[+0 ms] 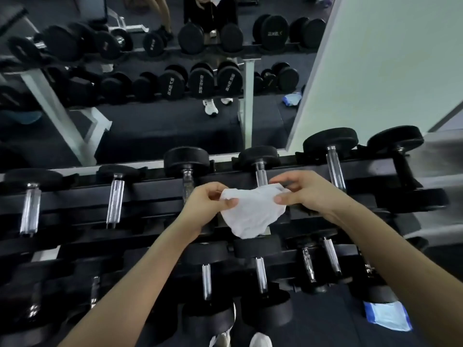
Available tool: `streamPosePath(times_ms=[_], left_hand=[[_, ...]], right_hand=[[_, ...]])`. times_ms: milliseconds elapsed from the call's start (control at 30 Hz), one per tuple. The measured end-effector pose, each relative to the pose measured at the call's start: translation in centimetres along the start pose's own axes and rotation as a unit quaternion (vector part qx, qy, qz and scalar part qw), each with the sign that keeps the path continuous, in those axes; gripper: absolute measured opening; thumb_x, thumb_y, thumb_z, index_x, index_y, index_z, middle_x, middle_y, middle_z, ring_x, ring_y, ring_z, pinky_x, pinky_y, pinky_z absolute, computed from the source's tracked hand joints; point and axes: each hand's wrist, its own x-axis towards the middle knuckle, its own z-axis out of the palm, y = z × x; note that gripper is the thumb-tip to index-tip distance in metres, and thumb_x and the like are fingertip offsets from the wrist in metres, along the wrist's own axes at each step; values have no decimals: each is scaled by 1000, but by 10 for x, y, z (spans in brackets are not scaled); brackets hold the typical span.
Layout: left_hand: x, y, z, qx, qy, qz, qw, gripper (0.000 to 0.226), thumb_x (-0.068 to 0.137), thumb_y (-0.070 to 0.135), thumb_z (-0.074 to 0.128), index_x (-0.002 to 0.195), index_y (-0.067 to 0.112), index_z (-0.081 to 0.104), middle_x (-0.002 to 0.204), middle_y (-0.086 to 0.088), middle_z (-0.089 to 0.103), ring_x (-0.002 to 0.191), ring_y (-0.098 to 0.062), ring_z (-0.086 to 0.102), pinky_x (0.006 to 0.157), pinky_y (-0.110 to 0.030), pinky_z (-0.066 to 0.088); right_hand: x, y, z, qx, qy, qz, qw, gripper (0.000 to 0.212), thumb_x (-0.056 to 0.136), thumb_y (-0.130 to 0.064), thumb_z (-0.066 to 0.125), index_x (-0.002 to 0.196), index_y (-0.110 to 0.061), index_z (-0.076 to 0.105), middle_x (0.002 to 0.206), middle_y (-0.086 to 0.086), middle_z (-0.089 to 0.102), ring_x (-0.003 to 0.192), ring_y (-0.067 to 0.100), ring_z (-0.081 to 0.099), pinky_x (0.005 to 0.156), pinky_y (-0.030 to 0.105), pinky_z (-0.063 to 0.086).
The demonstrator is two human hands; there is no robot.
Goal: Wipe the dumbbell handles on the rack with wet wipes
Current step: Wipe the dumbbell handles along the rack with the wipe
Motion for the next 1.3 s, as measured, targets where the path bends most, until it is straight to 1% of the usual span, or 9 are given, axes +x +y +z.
streamPosePath(times_ms=[133,333,533,700,867,1000,1067,1133,1300], left_hand=[[-24,-12,-27,-50,44,-54,996,14,75,9,75,87,12,68,84,0,71,76,-8,66,70,-15,52],[-33,-34,-70,-118,90,-91,985,13,78,7,72,90,8,69,89,-7,71,83,-19,66,82,-28,55],[-9,-57,-113,-132,101,-140,976,4,83,11,68,87,10,69,84,-5,69,77,-18,64,88,-33,51],[21,-63,-139,-140,70,-216,964,5,82,12,67,78,9,68,61,-1,64,45,-6,59,62,-25,39],[50,-63,-154,-134,63,-271,951,25,79,5,56,59,15,67,50,0,55,55,-15,47,58,-25,32],[63,-65,-158,-107,73,-279,951,11,80,5,59,86,14,60,62,1,64,59,-13,55,60,-25,33],[60,-72,-166,-65,69,-227,969,32,80,3,65,106,19,56,83,-4,66,61,-11,57,53,-19,38],[51,-78,-175,14,56,-159,986,27,78,4,71,104,10,66,83,-5,67,62,-10,57,51,-10,43],[39,-75,-178,80,36,-121,989,10,77,22,75,84,15,73,81,-2,71,72,-8,61,70,-19,45]], right_hand=[[5,0,29,59,32,27,997,30,75,4,72,101,-11,68,98,17,70,86,24,68,82,25,54],[27,-9,81,93,55,67,992,15,84,-3,68,99,-2,69,66,0,66,44,-1,58,42,5,38],[68,-17,124,110,95,122,982,12,84,-14,69,96,-11,71,68,-3,62,56,9,45,40,12,33],[95,-21,148,163,141,166,962,10,88,-10,64,97,-7,69,65,0,59,46,6,43,34,12,27],[128,-24,162,182,191,183,947,16,90,-1,59,102,7,66,66,8,56,29,1,42,30,12,28],[140,-25,166,178,180,201,946,19,90,-5,59,106,-1,68,68,5,59,50,9,47,43,17,31],[129,-25,157,131,147,167,966,16,88,-6,61,101,-8,69,70,2,61,55,9,50,52,19,37],[115,-24,147,33,98,129,986,16,85,-8,63,98,-14,70,75,3,65,63,12,54,60,20,42],[101,-24,136,-94,20,78,992,8,82,-11,70,83,-17,74,78,5,72,69,10,61,67,19,44]])
